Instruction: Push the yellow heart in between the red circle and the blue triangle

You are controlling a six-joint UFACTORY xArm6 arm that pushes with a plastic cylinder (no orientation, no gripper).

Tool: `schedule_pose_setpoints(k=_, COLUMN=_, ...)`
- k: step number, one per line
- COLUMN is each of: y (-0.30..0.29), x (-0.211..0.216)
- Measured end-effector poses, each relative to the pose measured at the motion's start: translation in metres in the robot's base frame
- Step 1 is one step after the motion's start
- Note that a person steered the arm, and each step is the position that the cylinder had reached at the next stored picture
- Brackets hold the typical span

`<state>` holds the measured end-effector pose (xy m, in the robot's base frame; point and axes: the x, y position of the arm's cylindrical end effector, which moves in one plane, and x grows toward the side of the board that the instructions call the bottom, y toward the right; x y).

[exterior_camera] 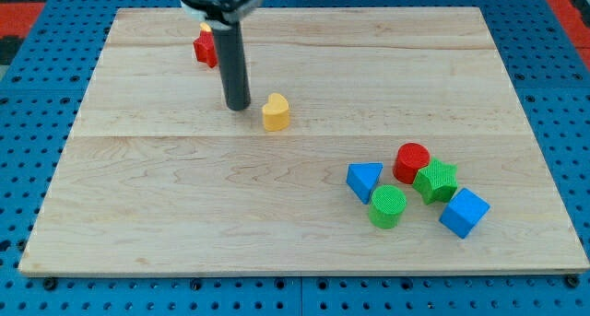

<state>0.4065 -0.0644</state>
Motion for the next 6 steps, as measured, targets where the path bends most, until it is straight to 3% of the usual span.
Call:
schedule_pose_setpoints(k=1, y=0.097, x=0.028)
schedule_pose_setpoints(k=3, y=0.117, x=-0.024)
schedule_pose_setpoints(k=4, y=0.152, x=0.043)
schedule_pose_setpoints(k=5, y=0.148, x=0.028)
schedule_pose_setpoints(k=6, y=0.071, x=-0.045)
